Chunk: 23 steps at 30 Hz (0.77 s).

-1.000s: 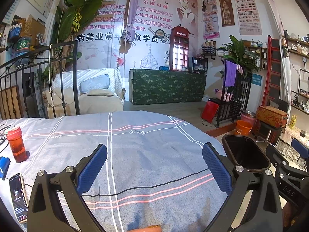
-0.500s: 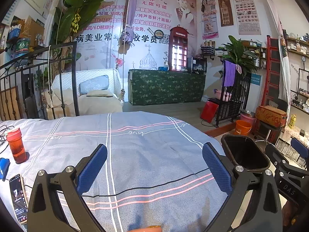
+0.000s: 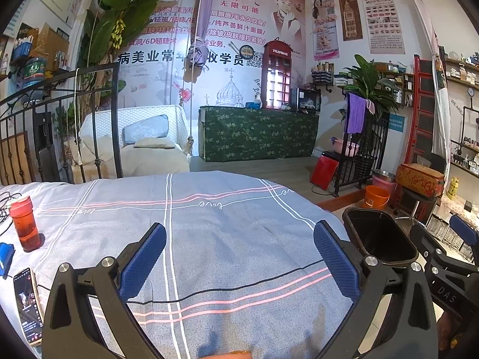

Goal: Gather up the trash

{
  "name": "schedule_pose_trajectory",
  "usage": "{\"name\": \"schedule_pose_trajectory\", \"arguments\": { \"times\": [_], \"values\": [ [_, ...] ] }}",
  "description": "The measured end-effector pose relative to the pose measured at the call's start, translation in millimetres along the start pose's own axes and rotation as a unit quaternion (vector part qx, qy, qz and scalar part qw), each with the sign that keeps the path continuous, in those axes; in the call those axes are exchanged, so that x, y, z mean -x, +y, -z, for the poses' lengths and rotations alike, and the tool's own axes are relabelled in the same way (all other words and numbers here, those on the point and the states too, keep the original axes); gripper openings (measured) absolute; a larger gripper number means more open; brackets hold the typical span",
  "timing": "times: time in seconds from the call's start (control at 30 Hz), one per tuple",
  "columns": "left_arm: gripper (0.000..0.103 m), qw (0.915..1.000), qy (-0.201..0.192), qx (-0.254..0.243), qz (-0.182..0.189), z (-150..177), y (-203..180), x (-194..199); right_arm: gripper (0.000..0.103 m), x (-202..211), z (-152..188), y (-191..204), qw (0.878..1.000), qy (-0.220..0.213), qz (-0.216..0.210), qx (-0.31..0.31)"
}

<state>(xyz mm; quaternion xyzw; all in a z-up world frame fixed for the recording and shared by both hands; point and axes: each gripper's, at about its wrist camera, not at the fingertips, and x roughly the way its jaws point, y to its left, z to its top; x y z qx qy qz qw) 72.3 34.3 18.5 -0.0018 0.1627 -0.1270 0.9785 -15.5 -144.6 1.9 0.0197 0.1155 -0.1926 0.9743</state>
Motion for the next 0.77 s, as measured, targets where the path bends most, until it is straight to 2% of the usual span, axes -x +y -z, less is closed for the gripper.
{"name": "schedule_pose_trajectory", "arguments": {
  "times": [0.77],
  "values": [
    [0.097, 1.0000, 0.002, 0.000, 0.003, 3.1, -7.0, 2.6, 0.097, -0.8, 5.8, 4.3, 1.000, 0.005, -0.002, -0.002]
  ]
}}
